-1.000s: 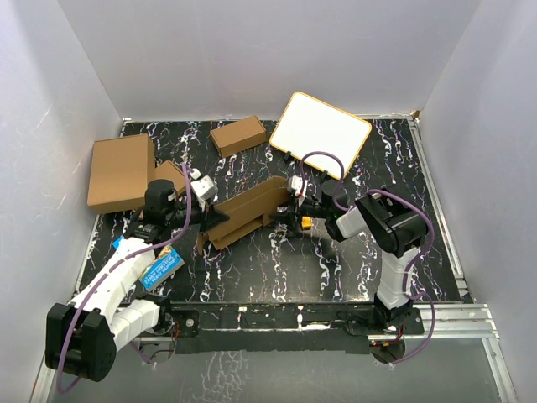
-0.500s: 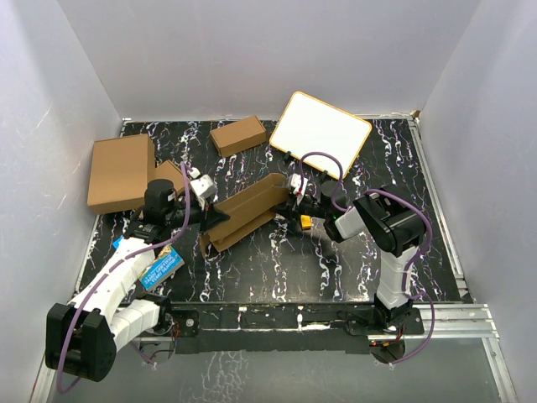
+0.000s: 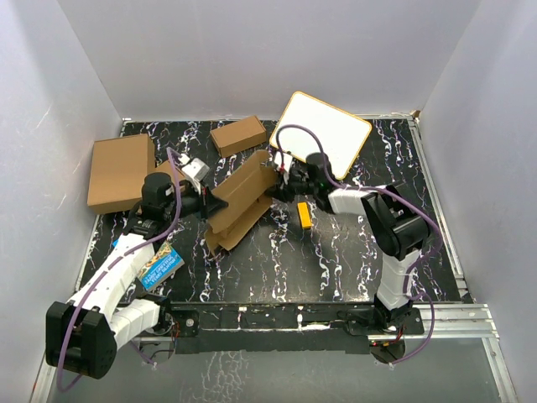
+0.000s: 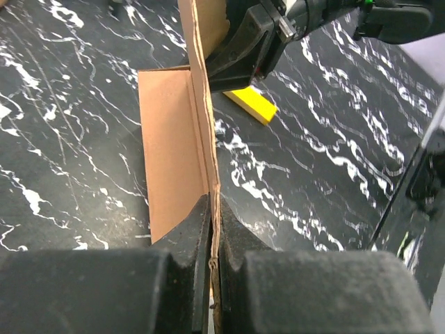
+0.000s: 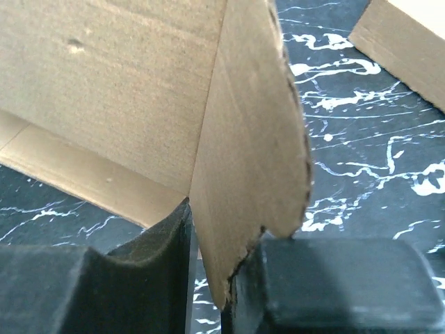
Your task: Fold the paper box
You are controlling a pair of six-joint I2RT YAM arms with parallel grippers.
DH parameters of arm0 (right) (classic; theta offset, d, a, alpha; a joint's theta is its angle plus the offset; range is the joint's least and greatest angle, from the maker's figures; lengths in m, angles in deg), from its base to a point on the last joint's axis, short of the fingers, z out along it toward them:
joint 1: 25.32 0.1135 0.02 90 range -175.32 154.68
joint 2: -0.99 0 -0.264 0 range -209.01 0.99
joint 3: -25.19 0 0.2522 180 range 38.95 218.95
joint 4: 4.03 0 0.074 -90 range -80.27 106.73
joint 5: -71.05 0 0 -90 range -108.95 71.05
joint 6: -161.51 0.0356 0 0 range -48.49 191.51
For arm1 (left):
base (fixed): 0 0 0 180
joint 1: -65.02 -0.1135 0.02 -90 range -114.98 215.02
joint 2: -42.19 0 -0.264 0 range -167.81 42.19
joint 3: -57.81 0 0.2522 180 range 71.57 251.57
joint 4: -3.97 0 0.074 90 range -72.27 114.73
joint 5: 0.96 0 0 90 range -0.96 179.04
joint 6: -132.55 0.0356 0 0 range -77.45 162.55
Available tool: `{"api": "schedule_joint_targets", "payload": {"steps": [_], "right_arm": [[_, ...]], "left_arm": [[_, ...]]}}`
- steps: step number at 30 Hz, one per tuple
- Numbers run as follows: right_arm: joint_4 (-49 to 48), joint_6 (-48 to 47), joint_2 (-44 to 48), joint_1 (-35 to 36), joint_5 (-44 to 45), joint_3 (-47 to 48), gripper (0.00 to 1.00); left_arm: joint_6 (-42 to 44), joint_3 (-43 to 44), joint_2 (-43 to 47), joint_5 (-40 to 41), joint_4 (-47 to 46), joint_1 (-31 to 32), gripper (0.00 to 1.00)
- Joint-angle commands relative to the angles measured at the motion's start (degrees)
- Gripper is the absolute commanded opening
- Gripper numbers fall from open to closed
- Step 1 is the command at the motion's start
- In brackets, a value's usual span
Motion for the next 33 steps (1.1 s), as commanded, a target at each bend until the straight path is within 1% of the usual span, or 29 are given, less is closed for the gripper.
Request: {"api": "schedule_joint_targets", "payload": {"steps": [1,2,4,6,7,10,13,17,19,22,24,26,32,33], "right_arm": [[33.18,-11.35,3.37,0.63,1.31,13.0,0.08],[36.89,-12.21,3.63,0.62,2.12,14.33,0.08],[44.44,-13.07,4.01,0.55,3.54,16.77,0.08],[50.36,-14.41,4.22,0.55,5.12,19.37,0.08],[53.14,-14.94,4.24,0.54,5.75,20.58,0.08],[61.08,-16.38,3.35,0.47,7.46,25.24,0.08],[68.67,-17.86,1.05,0.49,8.85,30.8,0.08],[75.43,-19.12,-2.92,0.48,11.17,36.88,0.08],[77.17,-19.03,-4.62,0.54,12.07,39.0,0.08],[78.2,-18.65,-6.28,1.31,13.81,40.99,0.08],[78.23,-18.58,-6.94,1.79,15.64,41.45,0.08],[78.3,-18.47,-7.46,2.14,16.08,41.91,0.09],[77.95,-17.8,-8.47,2.34,15.52,42.0,0.11],[77.7,-17.65,-8.56,2.45,15.38,41.83,0.11]], "left_arm": [[-9.63,4.54,-1.2,5.28,-2.61,0.06,0.0],[-11.32,4.62,-1.28,6.4,-2.66,0.03,0.0],[-14.41,4.31,-1.08,8.63,-3.16,0.06,0.07],[-17.18,3.74,-0.71,9.51,-4.05,-0.03,0.1],[-18.16,3.58,-0.61,9.76,-4.31,-0.14,0.14],[-19.88,3.73,-0.93,9.73,-4.29,-0.36,0.32],[-20.55,4.41,-1.84,8.93,-3.42,-0.87,0.42],[-22.96,4.44,-4.85,5.55,-3.63,-1.53,0.5],[-24.82,4.8,-6.43,4.22,-3.5,-1.85,0.55],[-26.79,5.33,-7.76,2.24,-4.54,-2.12,0.6],[-28.03,5.33,-8.13,1.96,-5.45,-2.25,0.61],[-28.34,5.63,-8.76,2.86,-4.94,-2.21,0.58],[-27.26,5.66,-12.51,3.19,-3.17,-2.34,0.36],[-27.18,5.47,-13.13,2.99,-3.33,-2.32,0.34]]}}
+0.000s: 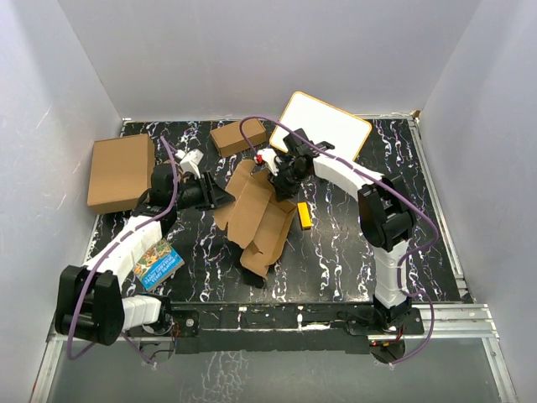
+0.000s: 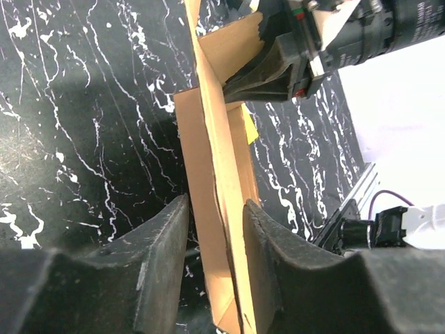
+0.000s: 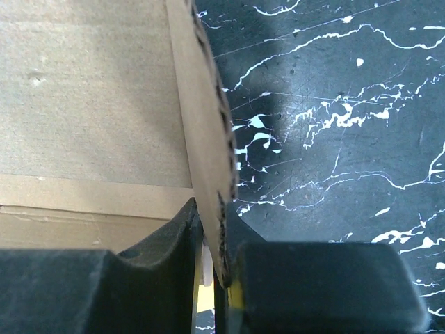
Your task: Fold the paper box
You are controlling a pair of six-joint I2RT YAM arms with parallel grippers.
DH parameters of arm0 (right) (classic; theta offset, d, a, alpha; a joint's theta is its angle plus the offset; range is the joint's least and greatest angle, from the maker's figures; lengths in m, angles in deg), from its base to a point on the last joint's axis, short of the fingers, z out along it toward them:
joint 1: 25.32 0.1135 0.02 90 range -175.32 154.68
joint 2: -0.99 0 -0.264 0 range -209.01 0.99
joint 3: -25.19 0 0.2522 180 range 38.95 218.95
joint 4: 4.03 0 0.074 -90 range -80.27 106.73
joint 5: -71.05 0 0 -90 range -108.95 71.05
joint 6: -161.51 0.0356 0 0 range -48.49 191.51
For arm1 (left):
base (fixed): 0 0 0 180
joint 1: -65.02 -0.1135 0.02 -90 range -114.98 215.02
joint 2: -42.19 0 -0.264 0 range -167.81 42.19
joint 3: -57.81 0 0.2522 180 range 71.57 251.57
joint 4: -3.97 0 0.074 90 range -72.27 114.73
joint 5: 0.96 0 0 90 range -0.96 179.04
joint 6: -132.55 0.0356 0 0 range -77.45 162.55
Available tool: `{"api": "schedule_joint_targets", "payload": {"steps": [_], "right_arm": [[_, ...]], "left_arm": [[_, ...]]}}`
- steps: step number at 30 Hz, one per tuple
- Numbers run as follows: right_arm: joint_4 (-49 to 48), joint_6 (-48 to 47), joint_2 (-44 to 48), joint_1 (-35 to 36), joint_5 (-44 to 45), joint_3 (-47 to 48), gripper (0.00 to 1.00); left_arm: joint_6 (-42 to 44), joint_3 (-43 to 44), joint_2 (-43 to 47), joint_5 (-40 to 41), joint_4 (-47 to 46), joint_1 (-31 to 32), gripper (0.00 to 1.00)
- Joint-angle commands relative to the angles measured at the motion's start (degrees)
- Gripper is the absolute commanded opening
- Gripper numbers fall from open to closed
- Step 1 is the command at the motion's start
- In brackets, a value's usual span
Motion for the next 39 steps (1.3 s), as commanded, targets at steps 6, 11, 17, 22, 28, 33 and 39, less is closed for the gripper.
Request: {"api": "schedule_joint_targets", "payload": {"steps": [6,11,17,22,28,33,39], "right_arm": [[-2.5,1.41,-0.43,0.38,0.38,-0.81,0.14],[-7.05,1.62,0.7,0.55,0.73,-5.49,0.17],[-10.75,1.78,2.33,0.55,0.8,-9.46,0.26],[-12.19,1.59,3.04,0.55,2.05,-11.38,0.27],[-15.77,3.39,4.07,0.82,5.11,-13.96,0.11],[-18.5,4.87,5.23,1.67,10.23,-15.59,0.08],[-16.29,4.55,5.74,1.7,4.83,-14.29,0.41]], "left_arm": [[1.2,0.2,-3.3,-0.69,-0.23,-0.53,0.0],[1.81,-1.3,-2.76,1.29,-0.69,-0.81,0.0],[1.73,-2.28,-3.11,1.26,-1.87,-1.02,0.0],[1.98,-2.6,-2.93,1.26,-2.14,-1.05,0.0],[1.99,-2.76,-2.99,0.21,-2.94,-1.11,0.0],[2.33,-2.55,-2.51,-0.05,-2.76,-1.08,0.0],[3.49,-2.2,-2.01,-0.18,-2.21,-1.05,0.0]]}}
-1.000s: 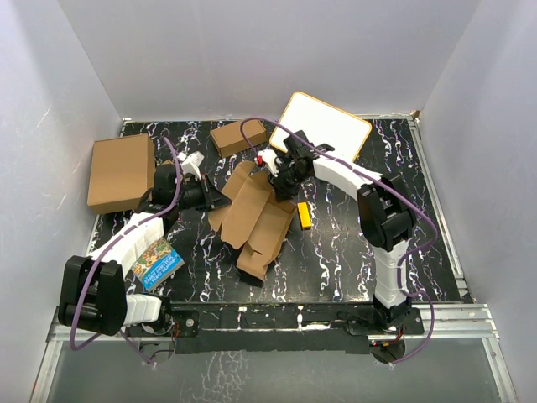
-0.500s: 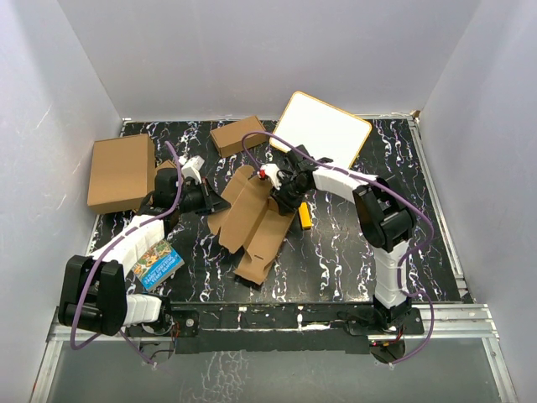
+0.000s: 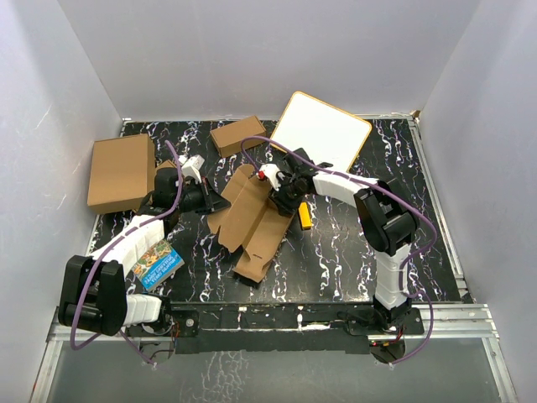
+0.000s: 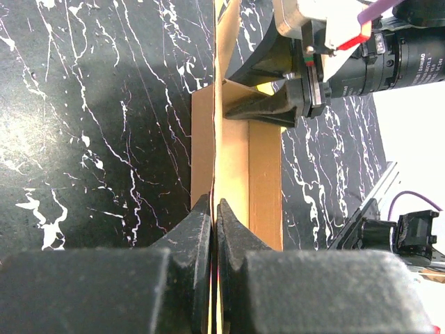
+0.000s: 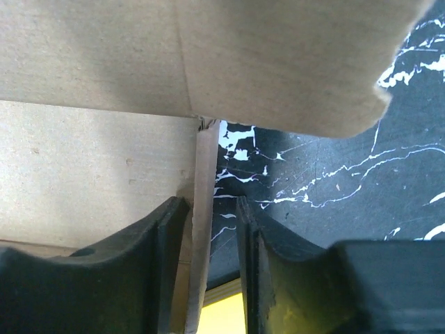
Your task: Fold the paper box
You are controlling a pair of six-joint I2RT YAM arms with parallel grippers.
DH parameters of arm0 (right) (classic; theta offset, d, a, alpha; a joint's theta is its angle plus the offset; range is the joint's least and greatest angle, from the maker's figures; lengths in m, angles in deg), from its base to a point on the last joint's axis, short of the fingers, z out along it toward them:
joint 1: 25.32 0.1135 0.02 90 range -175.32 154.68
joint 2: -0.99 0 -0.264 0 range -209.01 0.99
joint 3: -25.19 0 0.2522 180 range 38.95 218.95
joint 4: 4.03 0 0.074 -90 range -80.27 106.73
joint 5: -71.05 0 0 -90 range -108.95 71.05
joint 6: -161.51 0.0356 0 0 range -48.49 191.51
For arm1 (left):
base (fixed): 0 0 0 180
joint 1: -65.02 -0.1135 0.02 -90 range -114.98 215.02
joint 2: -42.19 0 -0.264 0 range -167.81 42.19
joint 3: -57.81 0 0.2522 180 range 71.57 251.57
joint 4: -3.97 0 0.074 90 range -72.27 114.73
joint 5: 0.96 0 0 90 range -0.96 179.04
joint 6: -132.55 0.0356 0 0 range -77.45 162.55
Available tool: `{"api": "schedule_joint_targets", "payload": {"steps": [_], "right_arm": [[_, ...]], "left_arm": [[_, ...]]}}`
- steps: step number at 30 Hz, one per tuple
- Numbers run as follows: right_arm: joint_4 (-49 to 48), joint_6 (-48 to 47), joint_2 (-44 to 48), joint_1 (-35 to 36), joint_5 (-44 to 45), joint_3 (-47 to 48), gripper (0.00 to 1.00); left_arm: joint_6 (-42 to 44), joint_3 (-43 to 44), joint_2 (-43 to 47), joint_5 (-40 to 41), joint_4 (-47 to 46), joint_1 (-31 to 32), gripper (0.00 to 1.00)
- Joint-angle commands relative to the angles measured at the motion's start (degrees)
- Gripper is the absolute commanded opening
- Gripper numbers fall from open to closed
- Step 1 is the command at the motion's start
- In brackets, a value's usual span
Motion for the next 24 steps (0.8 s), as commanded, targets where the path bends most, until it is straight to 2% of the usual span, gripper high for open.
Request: {"api": "schedule_joint_targets", "payload": {"steps": [1,6,17,19,23,24], "right_arm": [[-0.53,0.22,3.37,-0.16,-2.48,1.23,0.44],[-1.71,1.91,3.54,-0.16,-2.59,1.88,0.47],[-9.99,6.22,4.37,0.53,3.35,-1.69,0.46],[-10.98,6.26,4.42,0.74,4.45,-2.35,0.39],[-11.88,5.12,4.12,0.98,6.89,-3.62,0.11],[-12.41,5.04,4.27,0.98,7.52,-4.17,0.08]], "left_arm": [[1.68,-0.04,2.14,-1.32,-0.97,-0.33,0.0],[1.69,0.06,1.79,-2.12,-1.41,-0.37,0.0],[1.52,0.28,1.07,-2.51,-1.69,-0.3,0.0],[1.52,0.3,1.15,-2.51,-1.68,-0.31,0.0],[1.51,0.42,1.09,-2.51,-1.6,-0.32,0.0],[1.52,0.49,1.12,-2.55,-1.6,-0.31,0.0]]}}
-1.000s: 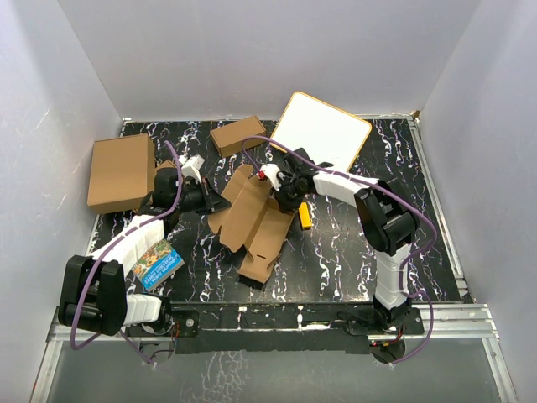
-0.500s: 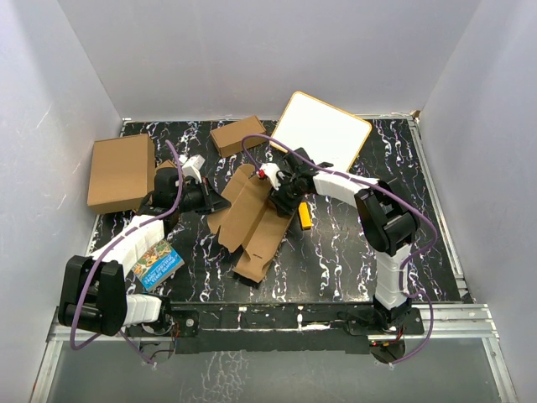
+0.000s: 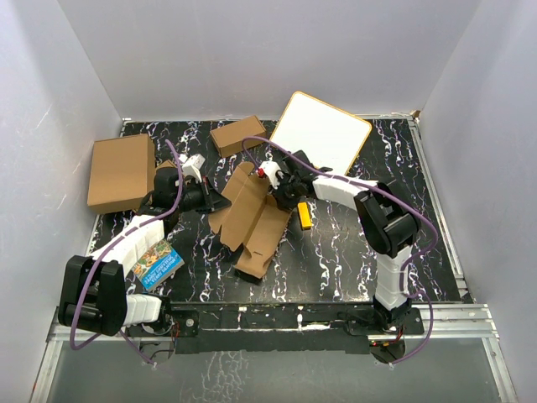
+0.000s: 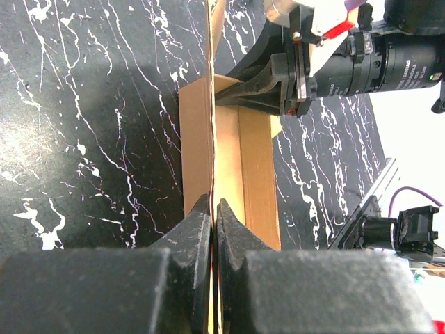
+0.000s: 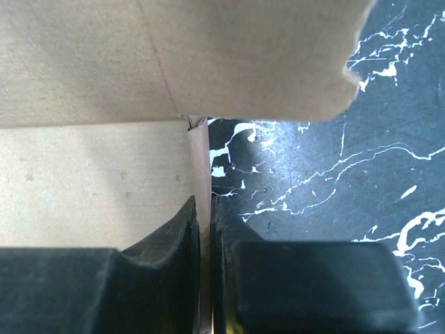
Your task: Fold the paper box
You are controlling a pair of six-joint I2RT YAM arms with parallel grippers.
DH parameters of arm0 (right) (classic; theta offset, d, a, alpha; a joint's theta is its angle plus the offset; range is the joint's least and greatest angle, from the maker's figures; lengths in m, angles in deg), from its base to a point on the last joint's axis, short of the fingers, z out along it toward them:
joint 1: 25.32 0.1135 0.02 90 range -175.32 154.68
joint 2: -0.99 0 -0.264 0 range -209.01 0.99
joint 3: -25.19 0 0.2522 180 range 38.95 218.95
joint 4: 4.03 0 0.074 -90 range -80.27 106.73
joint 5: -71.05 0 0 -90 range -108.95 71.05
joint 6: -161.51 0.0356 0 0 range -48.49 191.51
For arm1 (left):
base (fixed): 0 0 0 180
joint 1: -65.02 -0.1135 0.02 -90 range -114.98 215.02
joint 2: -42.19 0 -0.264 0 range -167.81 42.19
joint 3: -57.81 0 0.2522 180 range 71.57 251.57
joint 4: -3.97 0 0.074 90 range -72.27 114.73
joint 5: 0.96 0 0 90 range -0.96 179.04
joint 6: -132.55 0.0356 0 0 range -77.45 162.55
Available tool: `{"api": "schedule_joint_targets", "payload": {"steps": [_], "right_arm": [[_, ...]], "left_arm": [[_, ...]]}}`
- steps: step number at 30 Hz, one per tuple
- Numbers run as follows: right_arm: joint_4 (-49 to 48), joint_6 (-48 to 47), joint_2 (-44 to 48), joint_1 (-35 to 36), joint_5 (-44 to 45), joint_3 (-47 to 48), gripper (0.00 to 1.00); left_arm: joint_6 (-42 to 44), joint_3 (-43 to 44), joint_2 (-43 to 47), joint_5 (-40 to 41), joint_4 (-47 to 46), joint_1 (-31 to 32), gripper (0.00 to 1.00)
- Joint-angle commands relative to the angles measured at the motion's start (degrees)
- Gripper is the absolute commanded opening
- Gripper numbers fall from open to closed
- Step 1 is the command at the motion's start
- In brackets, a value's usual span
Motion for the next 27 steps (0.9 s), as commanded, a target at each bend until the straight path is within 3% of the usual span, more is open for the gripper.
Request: {"api": "schedule_joint_targets", "payload": {"steps": [1,5,9,12,17,18,20,22,27], "right_arm": [[-5.54,-0.03,3.58,0.39,4.71,-1.96,0.08],[-4.98,0.18,4.04,0.42,4.05,-1.44,0.09],[-2.94,0.25,4.56,0.37,1.2,-0.23,0.36],[-3.02,0.07,5.47,0.39,1.5,-0.13,0.42],[-3.95,-0.24,4.86,0.42,3.3,-0.75,0.39],[-4.25,-0.28,4.72,0.43,3.84,-1.01,0.35],[-4.69,-0.62,4.42,0.43,4.94,-1.4,0.17],[-4.7,-0.81,3.83,0.43,5.81,-1.59,0.1],[-3.3,-0.38,3.39,0.38,2.99,-0.7,0.12]], "left_arm": [[0.49,0.5,1.08,-1.47,-0.5,-0.33,0.0],[0.58,0.5,0.98,-1.56,-0.78,-0.31,0.0],[0.86,0.8,0.96,-1.63,-0.43,-0.3,0.0],[1.11,0.83,1.05,-1.43,-0.18,-0.35,0.0],[1.4,1.31,0.52,-1.82,-0.22,-0.3,0.0],[1.52,1.32,0.41,-1.87,-0.11,-0.3,0.0],[1.56,1.36,0.48,-2.04,-0.16,-0.3,0.0],[1.5,1.37,0.41,-2.16,-0.5,-0.34,0.0],[1.19,2.15,-0.22,-2.68,-0.64,-0.33,0.0]]}}
